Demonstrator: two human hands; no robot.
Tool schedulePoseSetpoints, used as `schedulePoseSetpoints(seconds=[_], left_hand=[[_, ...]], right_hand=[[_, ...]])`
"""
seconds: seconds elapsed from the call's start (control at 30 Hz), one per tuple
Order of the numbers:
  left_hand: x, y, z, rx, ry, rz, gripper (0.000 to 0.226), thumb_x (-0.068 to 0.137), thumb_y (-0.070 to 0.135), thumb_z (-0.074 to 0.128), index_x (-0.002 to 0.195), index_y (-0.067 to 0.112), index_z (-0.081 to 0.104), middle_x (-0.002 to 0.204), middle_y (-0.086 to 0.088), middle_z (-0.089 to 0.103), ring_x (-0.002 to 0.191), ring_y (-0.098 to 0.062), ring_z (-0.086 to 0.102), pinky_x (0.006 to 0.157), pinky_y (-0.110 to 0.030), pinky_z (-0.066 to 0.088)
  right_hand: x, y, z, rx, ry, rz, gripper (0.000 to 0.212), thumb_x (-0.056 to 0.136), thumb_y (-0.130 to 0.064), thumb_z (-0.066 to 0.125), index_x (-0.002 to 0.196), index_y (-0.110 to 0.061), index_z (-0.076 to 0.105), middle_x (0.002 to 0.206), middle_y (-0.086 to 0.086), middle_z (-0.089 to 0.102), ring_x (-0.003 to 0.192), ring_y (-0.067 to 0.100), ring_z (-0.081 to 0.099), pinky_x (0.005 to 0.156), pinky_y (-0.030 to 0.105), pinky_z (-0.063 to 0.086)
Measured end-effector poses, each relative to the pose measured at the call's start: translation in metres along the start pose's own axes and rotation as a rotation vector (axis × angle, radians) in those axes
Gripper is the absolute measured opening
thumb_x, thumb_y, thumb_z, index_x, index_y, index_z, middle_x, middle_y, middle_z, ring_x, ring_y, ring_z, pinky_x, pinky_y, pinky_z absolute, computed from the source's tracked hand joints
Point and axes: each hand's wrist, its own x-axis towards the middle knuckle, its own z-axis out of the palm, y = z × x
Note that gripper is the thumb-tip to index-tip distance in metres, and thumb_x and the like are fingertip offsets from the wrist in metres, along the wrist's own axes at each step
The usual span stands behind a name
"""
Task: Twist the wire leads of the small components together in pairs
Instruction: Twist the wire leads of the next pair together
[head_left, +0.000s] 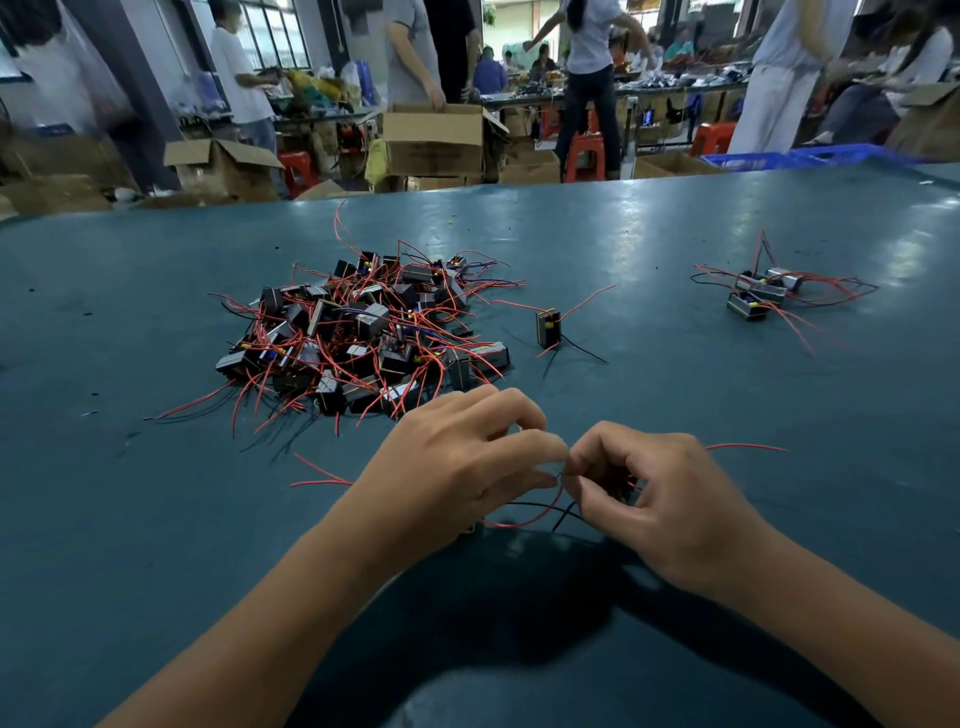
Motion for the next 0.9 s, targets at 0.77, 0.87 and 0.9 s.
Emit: schedulePoseSetpoints(seconds=[0.77,0.87,0.9], left_hand=[[-0.003,0.012,0.017,-0.552,-0.038,-0.470,0.013,0.093,0.027,0.066,0.083,0.018,0.066,0.079,0.013,0.055,0.070,-0.006,0.054,0.064,-0.021,0.040],[0.000,0.019,0.022,-0.766,0.021,-0.690,0.017,0.091,0.024,0.070,0.076,0.019,0.067,0.064,0.014,0.056,0.058,0.000,0.046,0.056,-0.016,0.036],[0.001,0.021,0.024,-0.797,0.047,-0.727,0.017,0.091,0.021,0.072,0.074,0.019,0.068,0.061,0.013,0.056,0.056,0.000,0.046,0.055,-0.015,0.037]], right_hand=[[-0.001,-0.004,-0.001,-0.157,0.050,-0.096,0.005,0.086,-0.022,0.063,0.083,-0.018,0.063,0.065,-0.012,0.058,0.060,0.009,0.055,0.058,0.027,0.046],[-0.001,-0.002,0.000,-0.141,0.101,-0.055,0.005,0.085,-0.022,0.064,0.081,-0.021,0.062,0.063,-0.011,0.058,0.058,0.009,0.055,0.056,0.023,0.044],[-0.001,-0.002,0.001,-0.124,0.115,-0.037,0.007,0.085,-0.021,0.065,0.080,-0.022,0.061,0.063,-0.010,0.059,0.057,0.009,0.054,0.054,0.019,0.043]])
